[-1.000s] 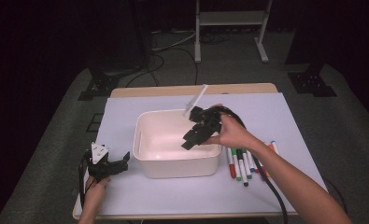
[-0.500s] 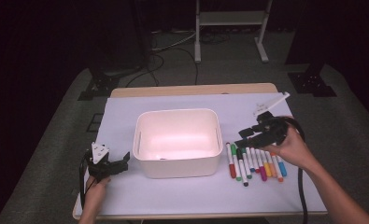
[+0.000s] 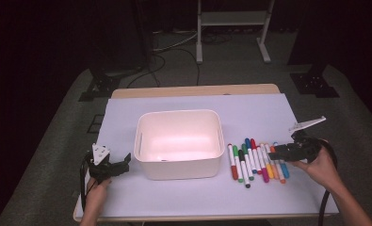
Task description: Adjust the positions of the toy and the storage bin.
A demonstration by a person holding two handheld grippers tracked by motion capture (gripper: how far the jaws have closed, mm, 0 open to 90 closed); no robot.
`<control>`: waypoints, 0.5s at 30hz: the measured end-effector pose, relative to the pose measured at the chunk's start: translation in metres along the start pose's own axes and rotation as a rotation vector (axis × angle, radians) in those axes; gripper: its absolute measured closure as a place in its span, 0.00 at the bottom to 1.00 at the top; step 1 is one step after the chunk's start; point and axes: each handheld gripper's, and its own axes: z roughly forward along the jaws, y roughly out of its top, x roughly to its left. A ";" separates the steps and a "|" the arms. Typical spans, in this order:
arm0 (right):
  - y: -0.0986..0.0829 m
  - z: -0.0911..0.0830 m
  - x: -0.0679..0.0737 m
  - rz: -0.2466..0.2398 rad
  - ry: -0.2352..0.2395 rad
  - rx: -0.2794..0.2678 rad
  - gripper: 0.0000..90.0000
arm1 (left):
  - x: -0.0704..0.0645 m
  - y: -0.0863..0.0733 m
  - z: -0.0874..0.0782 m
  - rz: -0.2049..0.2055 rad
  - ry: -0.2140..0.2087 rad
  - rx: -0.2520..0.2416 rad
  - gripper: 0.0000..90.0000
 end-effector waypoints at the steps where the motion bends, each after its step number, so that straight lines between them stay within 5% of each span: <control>1: -0.003 0.001 -0.004 0.015 -0.013 -0.003 0.54 | 0.000 0.000 0.000 0.000 0.000 0.000 0.00; 8: -0.014 0.004 -0.024 0.090 -0.111 0.000 0.59 | 0.000 0.000 0.000 -0.002 -0.001 -0.001 0.00; 15: -0.015 0.010 -0.031 0.123 -0.157 0.031 0.63 | 0.000 0.000 0.000 -0.003 -0.003 -0.002 0.00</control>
